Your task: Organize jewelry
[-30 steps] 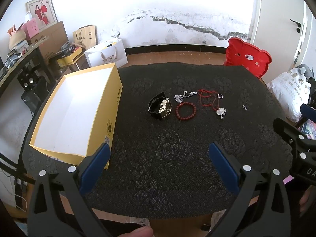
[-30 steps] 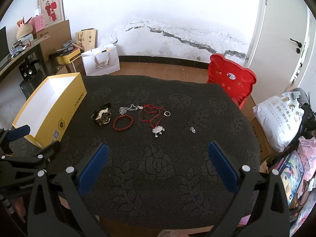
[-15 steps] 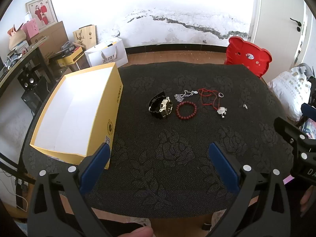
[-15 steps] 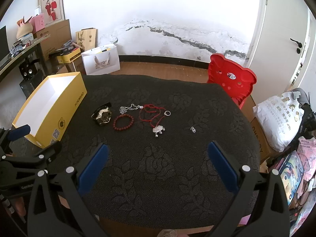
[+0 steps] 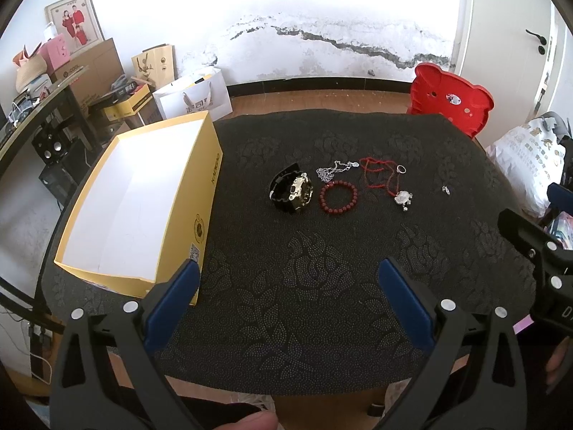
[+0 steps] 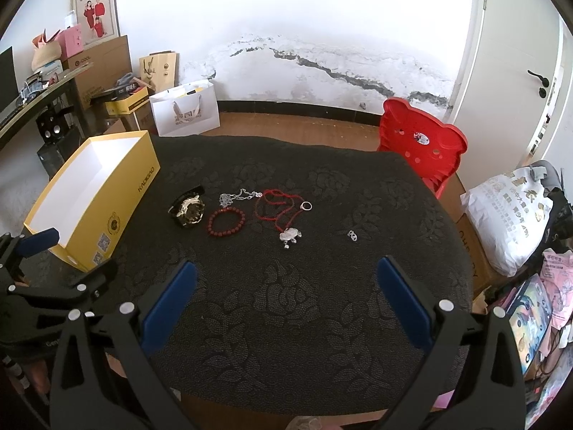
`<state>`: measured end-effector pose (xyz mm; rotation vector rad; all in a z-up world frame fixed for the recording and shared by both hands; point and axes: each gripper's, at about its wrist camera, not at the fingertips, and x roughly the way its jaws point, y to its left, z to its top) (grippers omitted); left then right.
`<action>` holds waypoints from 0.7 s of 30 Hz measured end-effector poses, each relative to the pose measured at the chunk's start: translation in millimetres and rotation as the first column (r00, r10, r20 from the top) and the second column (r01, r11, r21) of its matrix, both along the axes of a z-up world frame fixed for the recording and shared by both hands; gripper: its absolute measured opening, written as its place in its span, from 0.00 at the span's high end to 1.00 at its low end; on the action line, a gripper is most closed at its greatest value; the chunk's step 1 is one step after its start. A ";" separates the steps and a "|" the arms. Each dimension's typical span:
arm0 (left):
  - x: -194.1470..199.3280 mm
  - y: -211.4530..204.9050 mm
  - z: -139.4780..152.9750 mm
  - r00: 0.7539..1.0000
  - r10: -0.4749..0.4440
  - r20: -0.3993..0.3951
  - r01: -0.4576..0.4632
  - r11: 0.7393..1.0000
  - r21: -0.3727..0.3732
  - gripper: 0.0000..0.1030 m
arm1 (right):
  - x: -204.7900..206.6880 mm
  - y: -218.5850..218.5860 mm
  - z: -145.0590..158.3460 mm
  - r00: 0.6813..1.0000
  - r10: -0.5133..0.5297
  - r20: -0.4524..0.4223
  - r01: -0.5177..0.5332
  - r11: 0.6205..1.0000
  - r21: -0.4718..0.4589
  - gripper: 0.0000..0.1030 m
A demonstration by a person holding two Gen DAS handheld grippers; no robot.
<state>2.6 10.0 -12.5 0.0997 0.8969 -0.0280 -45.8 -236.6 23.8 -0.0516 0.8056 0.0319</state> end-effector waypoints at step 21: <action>-1.2 -0.6 -3.5 1.000 -0.001 -0.005 0.001 1.000 0.002 0.05 | -1.8 1.7 0.3 1.000 0.002 0.000 -0.002 1.000 -0.003 0.06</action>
